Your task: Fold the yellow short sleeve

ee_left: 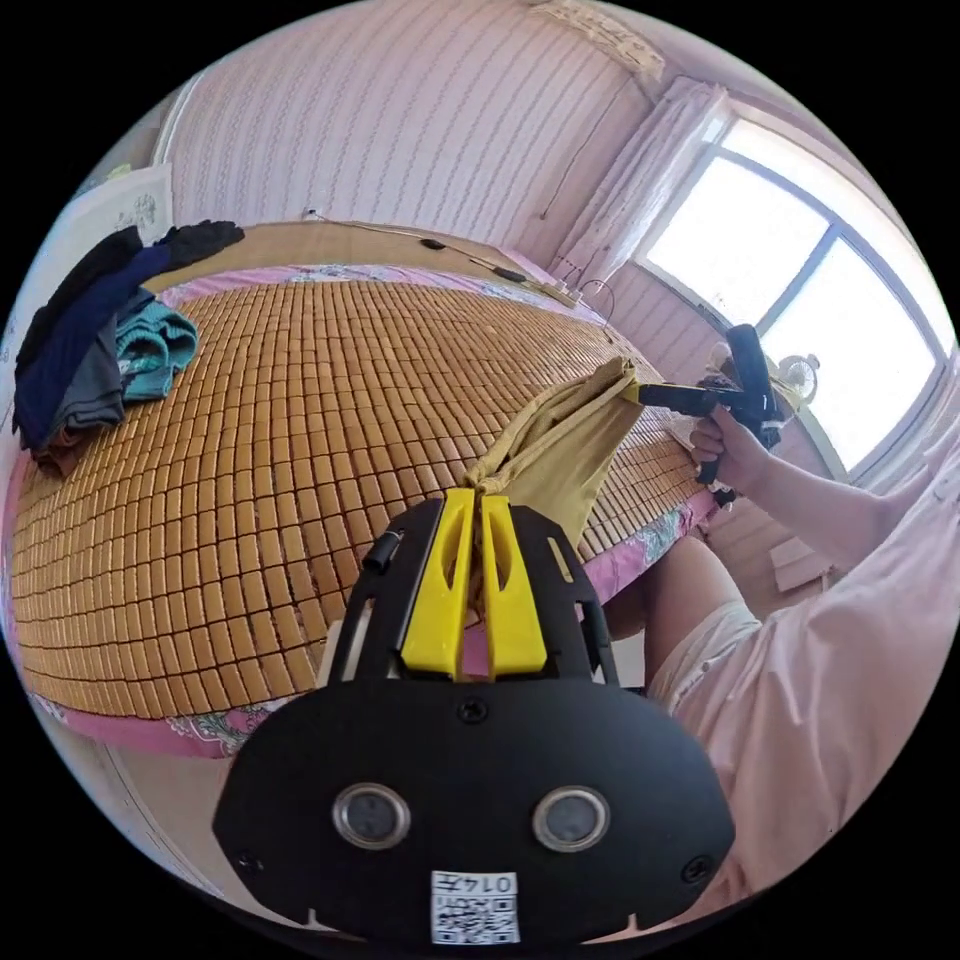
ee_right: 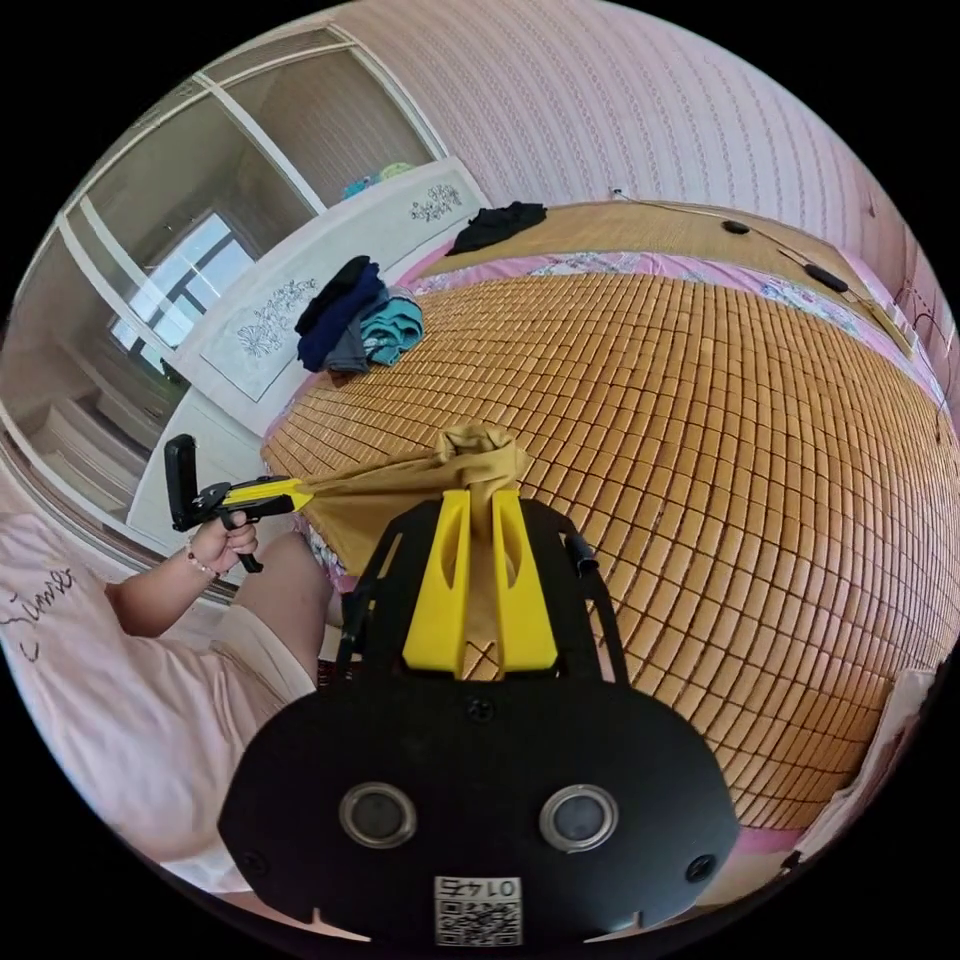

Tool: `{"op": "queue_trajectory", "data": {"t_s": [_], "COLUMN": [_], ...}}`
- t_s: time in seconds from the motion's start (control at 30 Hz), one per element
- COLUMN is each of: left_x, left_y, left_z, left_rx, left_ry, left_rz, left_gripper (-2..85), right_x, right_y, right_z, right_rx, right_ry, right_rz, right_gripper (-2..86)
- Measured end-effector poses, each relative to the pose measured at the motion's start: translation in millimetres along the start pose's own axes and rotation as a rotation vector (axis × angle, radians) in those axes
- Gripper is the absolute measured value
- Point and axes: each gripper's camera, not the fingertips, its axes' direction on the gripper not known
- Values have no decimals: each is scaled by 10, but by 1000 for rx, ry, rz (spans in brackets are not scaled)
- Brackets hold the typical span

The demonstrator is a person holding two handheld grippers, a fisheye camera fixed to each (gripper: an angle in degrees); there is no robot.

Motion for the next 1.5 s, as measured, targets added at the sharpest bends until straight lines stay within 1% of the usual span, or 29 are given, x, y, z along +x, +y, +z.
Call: {"op": "queue_trajectory", "data": {"t_s": [0.13, 0.33, 0.4, 0.43, 0.5, 0.53, 0.6, 0.63, 0.67, 0.7, 0.73, 0.77, 0.8, 0.83, 0.87, 0.9, 0.93, 0.97, 1.0, 1.03, 1.1, 1.17, 1.2, 1.23, 1.37, 1.47, 1.5], "left_x": [858, 2157, 2565, 2844, 3265, 3552, 3998, 4336, 4699, 4886, 5267, 5639, 5810, 6126, 6419, 6518, 6644, 6654, 6613, 6501, 6300, 5993, 5906, 5738, 5266, 5052, 5002], "left_y": [37, -145, -273, -388, -627, -831, -1178, -1448, -1745, -1904, -2243, -2629, -2838, -3250, -3615, -3768, -3983, -4064, -4056, -3980, -3777, -3437, -3352, -3202, -2784, -2525, -2478], "left_z": [-282, -556, -543, -497, -353, -213, 28, 201, 370, 451, 614, 834, 978, 1328, 1746, 1981, 2431, 2783, 2914, 3080, 3148, 3108, 3094, 3070, 2821, 2549, 2486], "left_rx": [58, 144, 163, 177, 182, 180, 186, 189, 195, 201, 224, 241, 242, 216, 173, 133, 41, -29, -54, -78, -69, -60, -58, -66, -90, -100, -104], "left_ry": [33, 116, 165, 201, 260, 315, 407, 465, 528, 552, 575, 568, 562, 565, 540, 532, 549, 542, 536, 548, 520, 440, 430, 422, 417, 374, 376], "left_rz": [113, 346, 414, 458, 511, 541, 577, 599, 623, 633, 650, 625, 589, 514, 449, 392, 318, 261, 229, 215, 262, 341, 349, 349, 365, 392, 389], "left_gripper": [-10, -10, -10, -10, -10, -10, -10, -9, -9, -9, -7, -6, -4, 0, 15, 22, 44, 57, 60, 62, 63, 57, 55, 52, 49, 51, 52], "right_x": [-161, -352, -464, -491, -579, -592, -636, -648, -668, -671, -650, -502, -217, -45, 318, 665, 831, 1126, 1315, 1366, 1426, 1472, 1520, 1529, 1397, 1309, 1250], "right_y": [635, 1646, 2024, 2113, 2419, 2472, 2587, 2588, 2558, 2476, 2406, 2212, 1964, 1840, 1635, 1504, 1471, 1472, 1546, 1598, 1861, 2076, 2209, 2262, 2359, 2365, 2375], "right_z": [-556, -1660, -2185, -2325, -2903, -3049, -3662, -3823, -4154, -4503, -4676, -5022, -5344, -5479, -5676, -5761, -5760, -5699, -5594, -5534, -5286, -5071, -4935, -4887, -4962, -5072, -5148], "right_rx": [76, 296, 378, 397, 451, 452, 431, 420, 402, 385, 367, 318, 257, 230, 190, 142, 104, 17, -47, -58, -33, -82, -137, -152, -97, -125, -109], "right_ry": [82, 169, 250, 273, 374, 403, 543, 584, 665, 740, 771, 817, 813, 807, 841, 913, 960, 1029, 1053, 1058, 1041, 1079, 1128, 1139, 1203, 1194, 1190], "right_rz": [5, 68, 78, 81, 93, 98, 112, 109, 116, 119, 119, 165, 247, 289, 386, 482, 533, 636, 696, 705, 689, 674, 664, 660, 703, 685, 680], "right_gripper": [28, 27, 26, 26, 27, 27, 28, 29, 30, 31, 33, 35, 41, 43, 54, 71, 82, 102, 119, 120, 108, 90, 82, 79, 68, 68, 70]}}
